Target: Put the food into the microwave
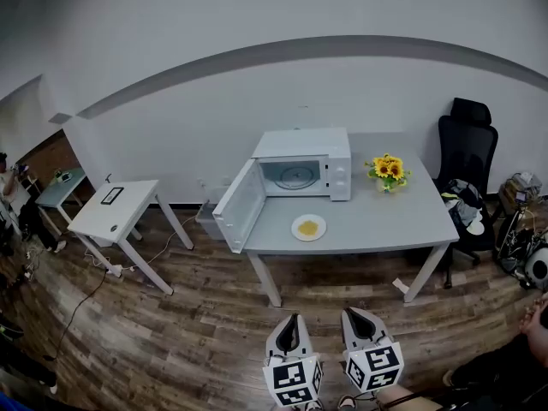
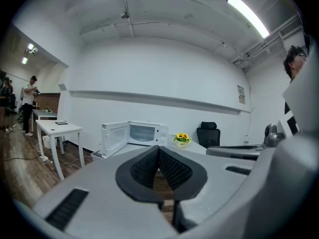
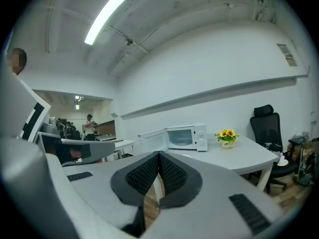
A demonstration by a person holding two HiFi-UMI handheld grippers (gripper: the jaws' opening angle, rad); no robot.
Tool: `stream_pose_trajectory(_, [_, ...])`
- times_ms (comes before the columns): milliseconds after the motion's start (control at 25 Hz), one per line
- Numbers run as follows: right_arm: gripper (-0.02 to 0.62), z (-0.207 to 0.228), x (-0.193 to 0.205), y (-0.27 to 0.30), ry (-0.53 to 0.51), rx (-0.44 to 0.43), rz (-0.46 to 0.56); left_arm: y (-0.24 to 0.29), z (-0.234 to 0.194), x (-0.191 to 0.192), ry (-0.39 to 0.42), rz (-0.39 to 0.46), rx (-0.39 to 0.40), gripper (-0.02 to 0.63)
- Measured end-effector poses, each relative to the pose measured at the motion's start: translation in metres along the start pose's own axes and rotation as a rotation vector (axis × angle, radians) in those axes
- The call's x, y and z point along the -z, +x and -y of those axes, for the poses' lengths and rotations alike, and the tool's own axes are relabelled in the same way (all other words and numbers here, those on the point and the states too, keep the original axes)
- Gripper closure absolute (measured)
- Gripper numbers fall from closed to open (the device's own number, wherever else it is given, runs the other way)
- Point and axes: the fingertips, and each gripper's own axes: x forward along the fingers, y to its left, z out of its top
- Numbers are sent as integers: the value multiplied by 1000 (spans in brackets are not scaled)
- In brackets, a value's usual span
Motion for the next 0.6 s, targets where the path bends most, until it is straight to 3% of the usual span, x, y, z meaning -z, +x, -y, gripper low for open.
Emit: stream_pose_trajectory(600, [580, -9, 4, 30, 74, 110, 64, 22, -50, 9, 16, -41, 50, 609])
